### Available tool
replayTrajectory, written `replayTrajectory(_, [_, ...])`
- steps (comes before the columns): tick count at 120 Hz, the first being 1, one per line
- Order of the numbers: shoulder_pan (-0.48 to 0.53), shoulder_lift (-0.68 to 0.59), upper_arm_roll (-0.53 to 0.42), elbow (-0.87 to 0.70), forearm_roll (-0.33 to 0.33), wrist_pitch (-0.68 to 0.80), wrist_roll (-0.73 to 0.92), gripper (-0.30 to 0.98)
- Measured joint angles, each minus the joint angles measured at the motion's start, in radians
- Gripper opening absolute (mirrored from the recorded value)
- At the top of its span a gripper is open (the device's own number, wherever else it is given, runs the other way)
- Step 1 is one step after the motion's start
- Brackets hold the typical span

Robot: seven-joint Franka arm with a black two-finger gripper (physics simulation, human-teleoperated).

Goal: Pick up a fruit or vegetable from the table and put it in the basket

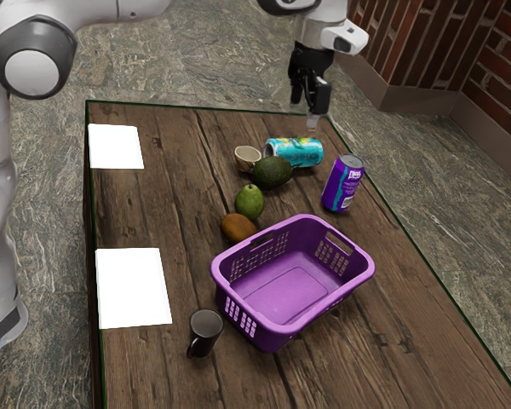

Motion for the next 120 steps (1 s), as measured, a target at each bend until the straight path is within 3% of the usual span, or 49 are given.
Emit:
replayTrajectory(20, [0.117,0.003,0.016,0.015,-0.006,-0.001,0.024,0.69])
replayTrajectory(66, [0.094,0.038,0.056,0.002,-0.003,-0.017,0.059,0.69])
replayTrajectory(74, [0.080,-0.007,0.088,-0.080,-0.003,-0.009,0.063,0.69])
replayTrajectory(87, [0.082,-0.252,0.099,-0.447,0.015,0.105,0.069,0.69])
replayTrajectory(94, [0.088,-0.325,0.096,-0.582,0.032,0.167,0.073,0.69])
replayTrajectory(120, [0.031,-0.295,0.089,-0.648,0.062,0.305,0.082,0.69])
